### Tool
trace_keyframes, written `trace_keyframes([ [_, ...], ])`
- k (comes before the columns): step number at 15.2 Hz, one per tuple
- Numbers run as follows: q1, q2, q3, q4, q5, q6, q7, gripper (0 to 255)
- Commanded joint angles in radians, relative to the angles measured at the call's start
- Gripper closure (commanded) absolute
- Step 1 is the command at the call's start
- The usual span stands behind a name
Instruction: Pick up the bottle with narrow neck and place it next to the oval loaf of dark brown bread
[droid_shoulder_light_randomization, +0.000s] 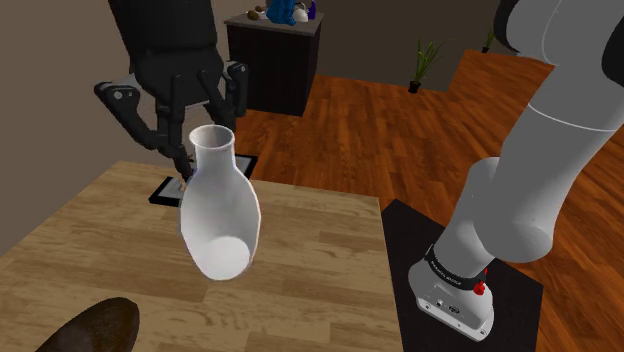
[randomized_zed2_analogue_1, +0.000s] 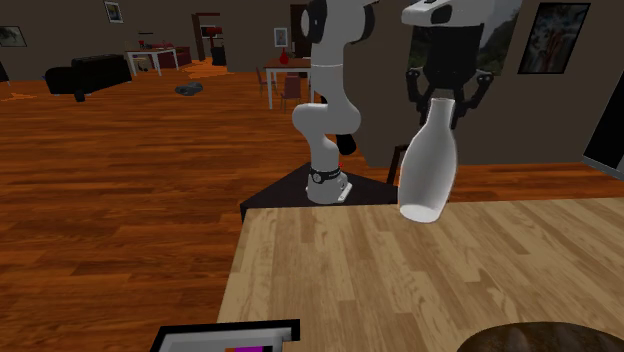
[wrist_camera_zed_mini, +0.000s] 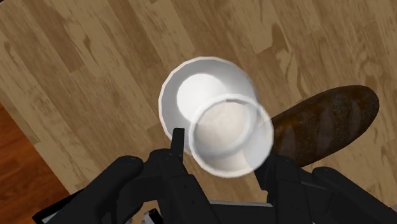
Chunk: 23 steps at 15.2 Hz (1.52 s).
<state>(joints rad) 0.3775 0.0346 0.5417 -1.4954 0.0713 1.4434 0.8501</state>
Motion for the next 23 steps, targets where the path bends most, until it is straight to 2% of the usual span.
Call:
trace_keyframes([
  [1,0.024,0.011,0.021,-0.016,-0.003,0.031,0.045,255],
  [10,0.159,0.142,0.112,-0.008,-0.072,0.146,0.261,255],
  [23,0.149,0.129,0.105,-0.197,-0.064,0.324,0.244,255],
])
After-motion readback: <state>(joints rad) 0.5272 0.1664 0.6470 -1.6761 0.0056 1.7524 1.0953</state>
